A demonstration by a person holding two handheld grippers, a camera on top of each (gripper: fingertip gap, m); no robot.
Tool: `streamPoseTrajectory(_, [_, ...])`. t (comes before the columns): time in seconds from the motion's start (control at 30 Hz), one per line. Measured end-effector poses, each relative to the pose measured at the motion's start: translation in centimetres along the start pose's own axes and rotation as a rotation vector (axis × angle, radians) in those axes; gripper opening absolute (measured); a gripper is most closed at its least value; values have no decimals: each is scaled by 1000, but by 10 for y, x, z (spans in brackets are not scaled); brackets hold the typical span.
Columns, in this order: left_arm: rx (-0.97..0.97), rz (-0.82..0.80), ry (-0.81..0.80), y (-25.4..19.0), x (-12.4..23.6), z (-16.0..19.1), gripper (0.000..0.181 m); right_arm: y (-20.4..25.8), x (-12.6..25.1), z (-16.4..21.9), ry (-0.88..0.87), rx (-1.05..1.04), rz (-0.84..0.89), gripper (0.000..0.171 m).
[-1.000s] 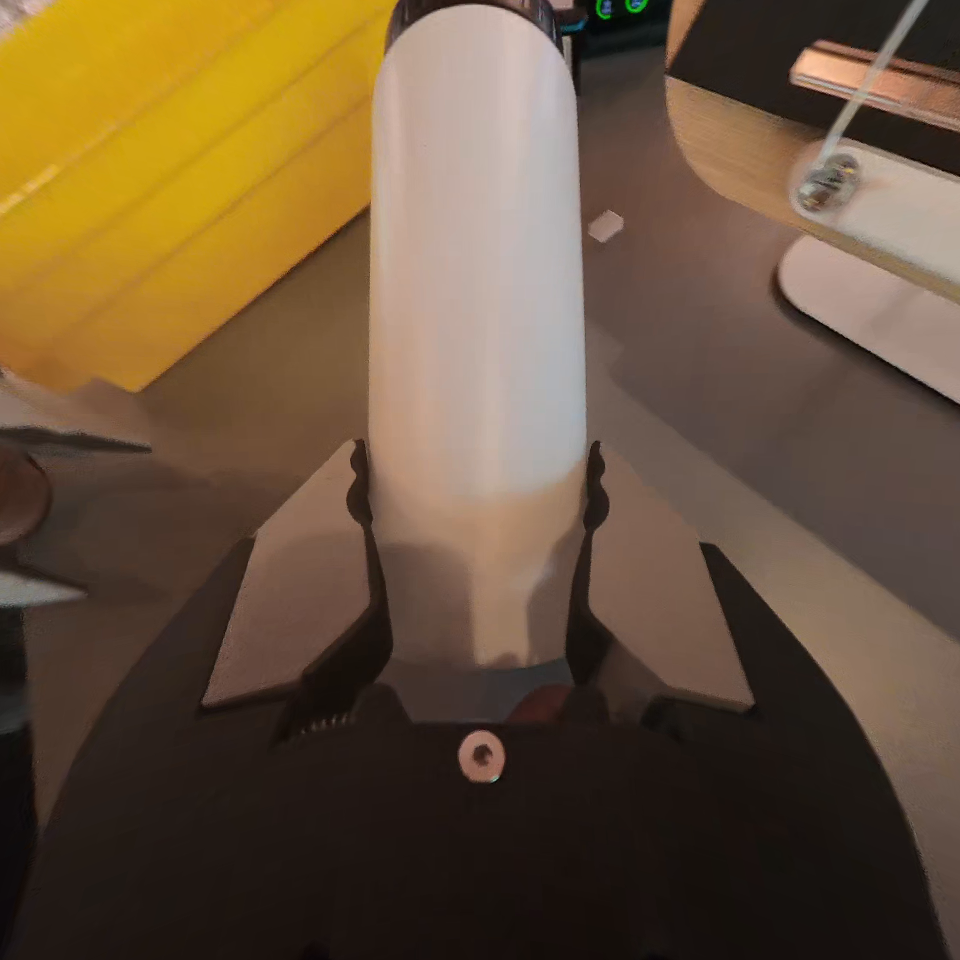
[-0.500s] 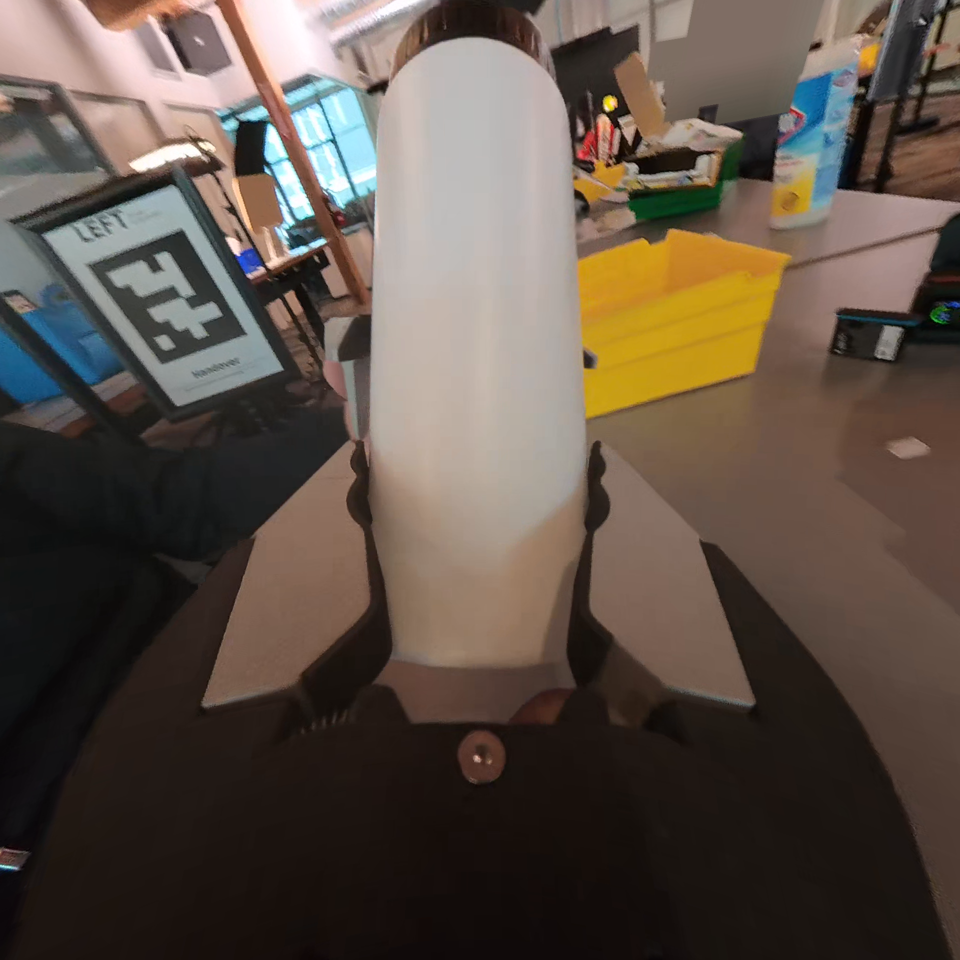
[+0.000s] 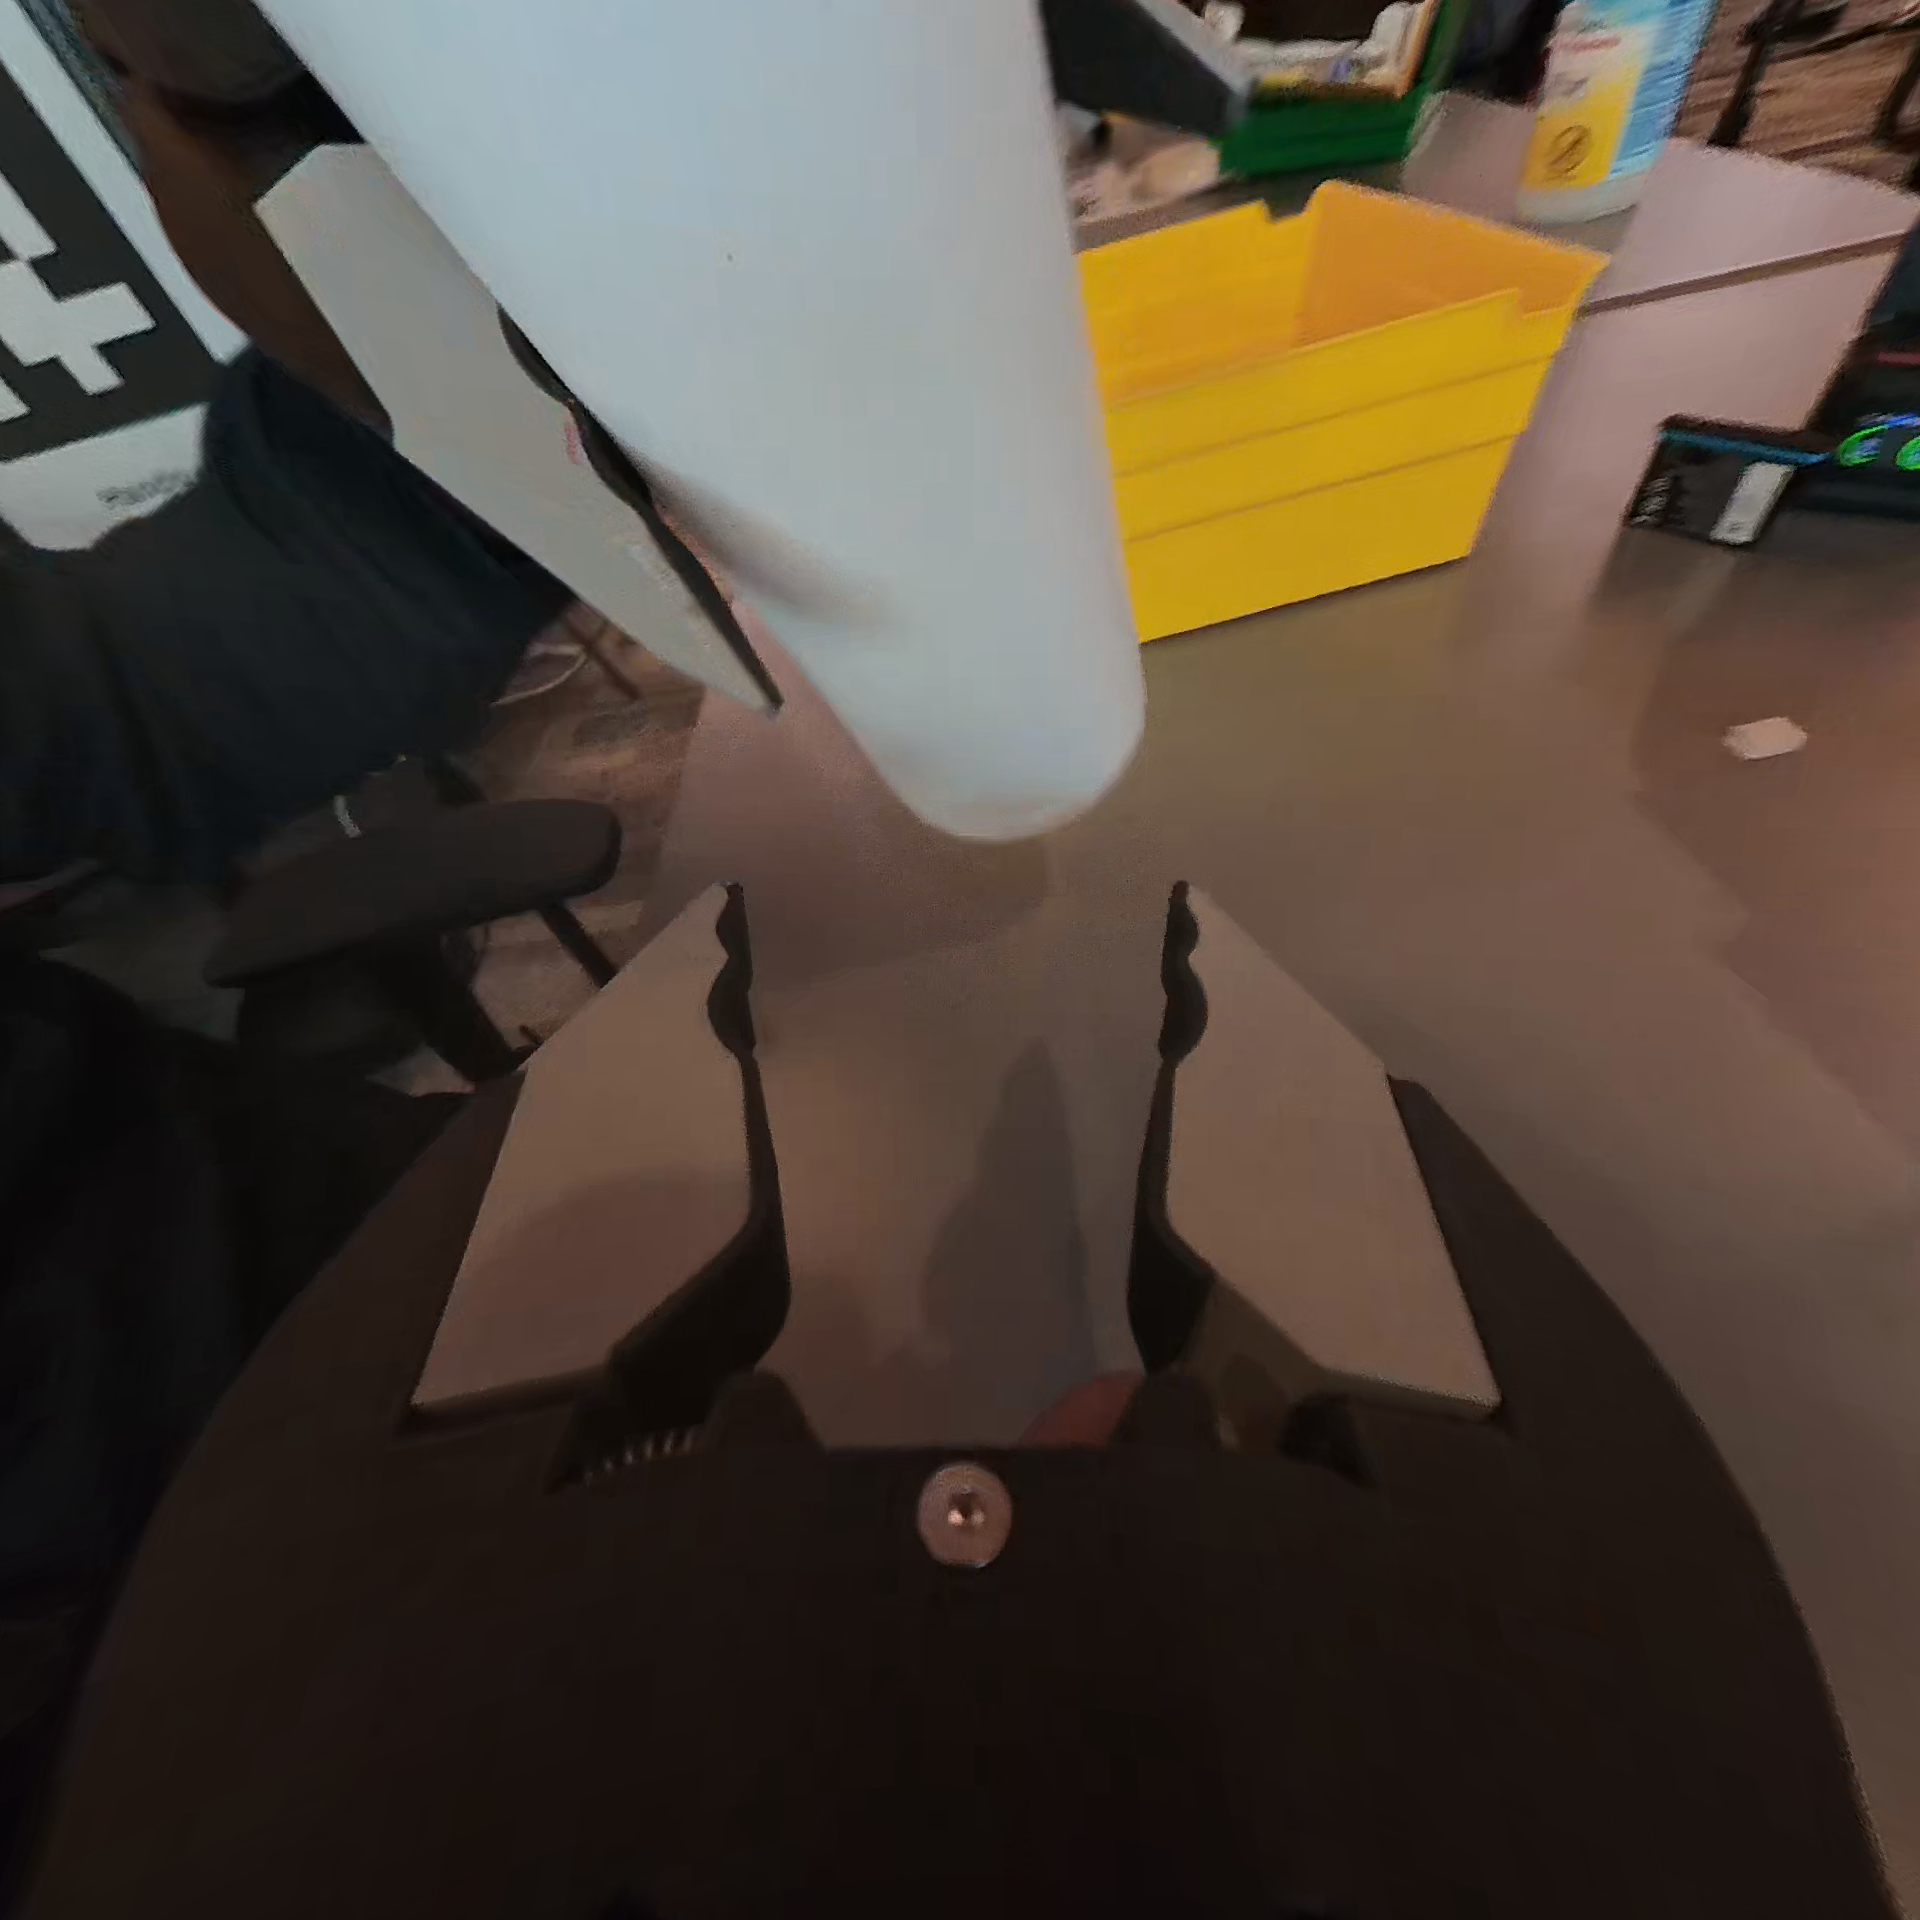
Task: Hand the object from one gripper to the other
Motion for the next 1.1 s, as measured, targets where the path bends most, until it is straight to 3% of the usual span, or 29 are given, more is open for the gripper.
streamPoseTrajectory(0.13, [-226,-167,250,13,4,-1,100,-7,18,-18,-161,29,74,87])
streamPoseTrajectory(0.23, [-302,-170,416,9,-1,8,100,-4,21,-33,-287,73,128,105])
streamPoseTrajectory(0.37, [-337,-123,459,-11,-16,10,100,3,9,-42,-347,105,174,122])
streamPoseTrajectory(0.47, [-332,-49,439,-32,-31,9,99,10,7,-48,-442,121,138,117])
streamPoseTrajectory(0.53, [-263,-20,384,-41,-41,5,100,17,16,-52,-537,150,110,97])
streamPoseTrajectory(0.57, [-241,-7,352,-42,-45,4,101,16,20,-53,-553,149,121,97])
streamPoseTrajectory(0.7, [-118,61,242,-49,-54,4,97,12,28,-51,-488,173,160,95])
streamPoseTrajectory(0.8, [45,168,157,-51,-45,11,91,5,43,-53,-427,325,396,95])
streamPoseTrajectory(0.97, [317,330,105,-39,-23,60,97,15,67,-54,-212,877,868,94])
streamPoseTrajectory(1.1, [402,315,-30,-32,-5,72,96,19,58,-38,162,1255,1092,94])
Point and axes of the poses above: each gripper's, where its closed fingertips meet, x back along the fingers, z out of its underside, y = z × x across the jaws, the point moved 6 cm from there along x, back along the fingers, and after that the axes turned 6 degrees about x, right-handed, at the moved point
